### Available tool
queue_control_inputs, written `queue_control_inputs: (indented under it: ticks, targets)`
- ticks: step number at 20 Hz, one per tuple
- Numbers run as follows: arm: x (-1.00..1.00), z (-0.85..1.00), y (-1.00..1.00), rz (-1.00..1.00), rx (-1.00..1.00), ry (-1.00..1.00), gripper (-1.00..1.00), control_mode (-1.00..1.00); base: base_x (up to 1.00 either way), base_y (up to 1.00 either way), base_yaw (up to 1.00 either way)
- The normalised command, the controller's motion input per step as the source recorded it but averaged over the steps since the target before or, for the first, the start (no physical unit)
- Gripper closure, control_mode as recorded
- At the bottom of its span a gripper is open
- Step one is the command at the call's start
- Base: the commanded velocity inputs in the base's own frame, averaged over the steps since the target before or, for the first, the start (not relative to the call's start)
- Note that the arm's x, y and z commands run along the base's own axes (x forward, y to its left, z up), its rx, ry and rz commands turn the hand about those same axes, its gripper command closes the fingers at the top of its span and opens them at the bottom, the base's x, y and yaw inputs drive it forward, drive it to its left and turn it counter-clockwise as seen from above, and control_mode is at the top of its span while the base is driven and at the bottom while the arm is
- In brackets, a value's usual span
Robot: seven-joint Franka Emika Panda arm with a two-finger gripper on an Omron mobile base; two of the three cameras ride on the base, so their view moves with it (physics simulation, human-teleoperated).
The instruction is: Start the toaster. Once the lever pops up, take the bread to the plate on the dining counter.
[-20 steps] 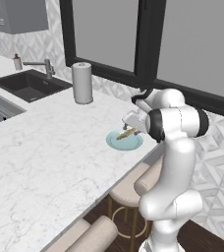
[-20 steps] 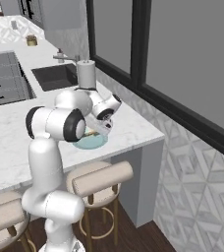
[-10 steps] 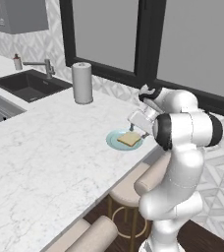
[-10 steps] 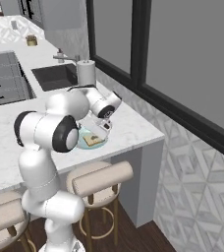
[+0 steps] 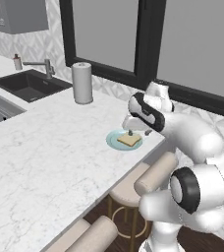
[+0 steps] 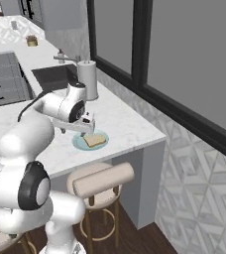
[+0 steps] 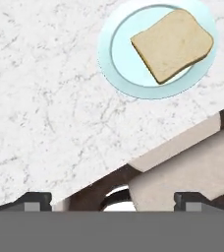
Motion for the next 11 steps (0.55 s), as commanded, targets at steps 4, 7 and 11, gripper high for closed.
queue_control_inputs:
  ticks: [4, 7, 11]
  targets:
    - [-1.00, -0.02, 0.03, 0.00, -0.34, -0.48, -1.00, -1.00, 0.00, 0.00, 0.00]
    - [-1.00, -0.16, -0.02, 0.00, -0.13, -0.39, -1.00, -1.00, 0.00, 0.00, 0.00]
    - [-1.00, -0.19, -0.11, 0.00, -0.02, -0.37, -1.00, -1.00, 0.00, 0.00, 0.00]
